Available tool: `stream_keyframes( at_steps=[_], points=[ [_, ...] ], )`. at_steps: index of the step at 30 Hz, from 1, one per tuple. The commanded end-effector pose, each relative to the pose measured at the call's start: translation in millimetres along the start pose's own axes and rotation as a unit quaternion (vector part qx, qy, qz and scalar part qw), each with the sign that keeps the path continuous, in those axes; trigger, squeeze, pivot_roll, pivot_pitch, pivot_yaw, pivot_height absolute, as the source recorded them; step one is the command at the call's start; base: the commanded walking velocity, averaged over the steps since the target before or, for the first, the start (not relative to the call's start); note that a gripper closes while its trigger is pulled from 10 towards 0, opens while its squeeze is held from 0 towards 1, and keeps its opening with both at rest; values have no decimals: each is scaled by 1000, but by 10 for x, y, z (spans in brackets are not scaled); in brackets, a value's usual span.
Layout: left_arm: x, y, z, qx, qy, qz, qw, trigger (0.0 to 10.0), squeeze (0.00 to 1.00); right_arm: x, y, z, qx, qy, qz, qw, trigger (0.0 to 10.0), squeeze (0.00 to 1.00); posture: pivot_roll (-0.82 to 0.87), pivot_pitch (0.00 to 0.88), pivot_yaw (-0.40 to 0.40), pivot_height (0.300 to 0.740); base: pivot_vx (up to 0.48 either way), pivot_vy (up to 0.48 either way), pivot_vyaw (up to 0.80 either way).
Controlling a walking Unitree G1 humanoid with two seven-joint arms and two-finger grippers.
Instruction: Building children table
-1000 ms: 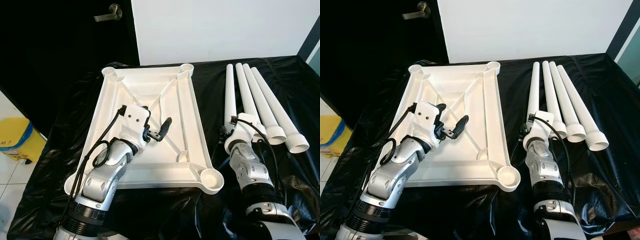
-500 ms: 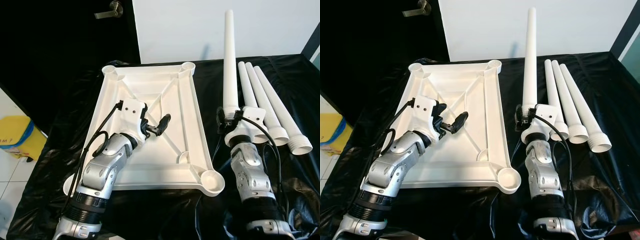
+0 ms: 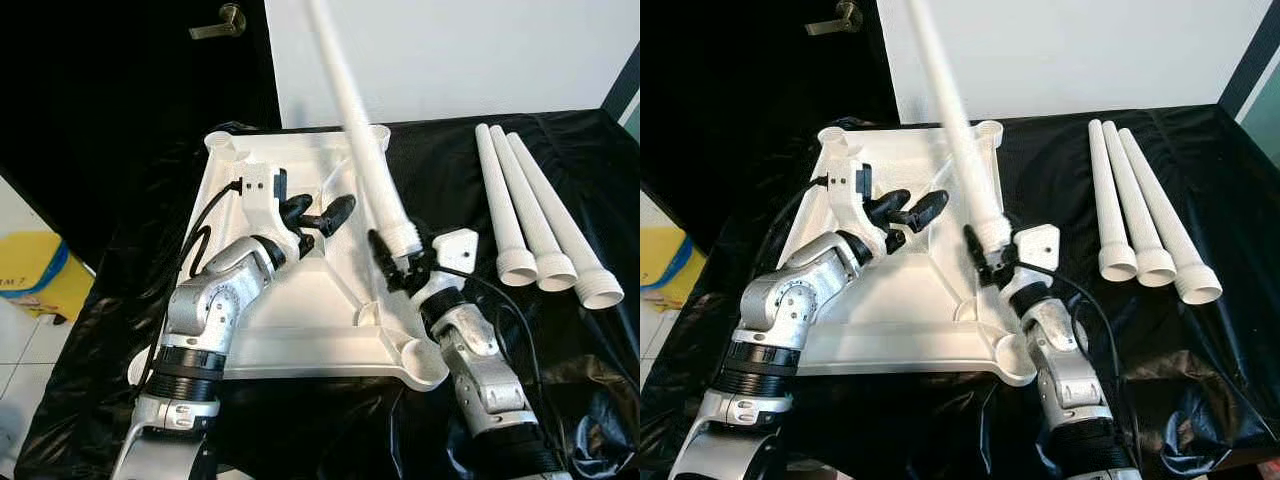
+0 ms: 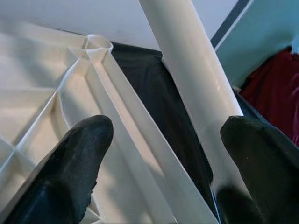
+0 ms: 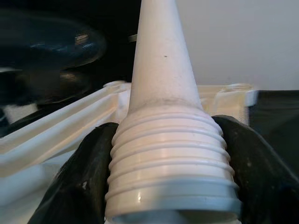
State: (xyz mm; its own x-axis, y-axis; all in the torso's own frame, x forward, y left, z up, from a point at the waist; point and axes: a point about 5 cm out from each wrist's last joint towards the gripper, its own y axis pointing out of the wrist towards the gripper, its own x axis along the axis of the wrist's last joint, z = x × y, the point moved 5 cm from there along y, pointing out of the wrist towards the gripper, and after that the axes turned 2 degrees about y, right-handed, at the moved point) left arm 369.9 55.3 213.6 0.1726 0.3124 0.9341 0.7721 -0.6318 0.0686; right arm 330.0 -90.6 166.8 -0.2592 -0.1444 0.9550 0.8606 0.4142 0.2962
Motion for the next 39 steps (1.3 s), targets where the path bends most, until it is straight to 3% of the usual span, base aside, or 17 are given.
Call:
stream_keyframes(
  at_steps=[1,2,8,12,17,20,24,34,35,39],
  points=[
    [65,-9,-158,-98,-18,-7,995,10000,0,19,-8,150,43,0,-2,999,10000,0,-57,56,51,740,0,0,0],
    [127,-8,-159,-109,-36,-18,993,10000,0,-1,-24,251,75,2,4,997,10000,0,-58,53,51,740,0,0,0],
    [194,-2,-148,-118,-52,-26,991,10000,0,-20,-50,364,116,-1,10,993,10000,0,-54,55,49,740,0,0,0],
    [319,32,-97,-118,-78,-37,989,10000,0,-23,-102,524,169,-7,11,986,10000,0,-46,54,40,740,0,0,0],
    [456,47,17,-104,-84,-46,990,10000,0,-33,-134,551,181,-7,16,983,10000,0,-41,55,34,740,0,0,0],
    [509,41,119,-85,-67,-43,993,10000,0,-34,-149,563,187,-6,17,982,10000,0,-26,54,26,740,0,0,0],
    [617,-4,387,-34,-58,-40,997,10000,0,-54,-131,590,195,-1,19,981,10000,0,-1,54,15,740,0,0,0],
    [674,-43,472,-19,-62,-46,997,9882,0,-54,-109,615,201,0,18,979,10000,0,5,56,16,740,0,0,0],
    [720,-60,511,-10,-68,-51,996,0,0,-39,-78,633,204,1,14,979,10000,0,50,86,23,740,0,0,0],
    [828,-69,536,-4,-75,-68,995,0,0,-22,-35,633,210,1,9,978,10000,0,52,77,9,740,0,0,0]
  ],
)
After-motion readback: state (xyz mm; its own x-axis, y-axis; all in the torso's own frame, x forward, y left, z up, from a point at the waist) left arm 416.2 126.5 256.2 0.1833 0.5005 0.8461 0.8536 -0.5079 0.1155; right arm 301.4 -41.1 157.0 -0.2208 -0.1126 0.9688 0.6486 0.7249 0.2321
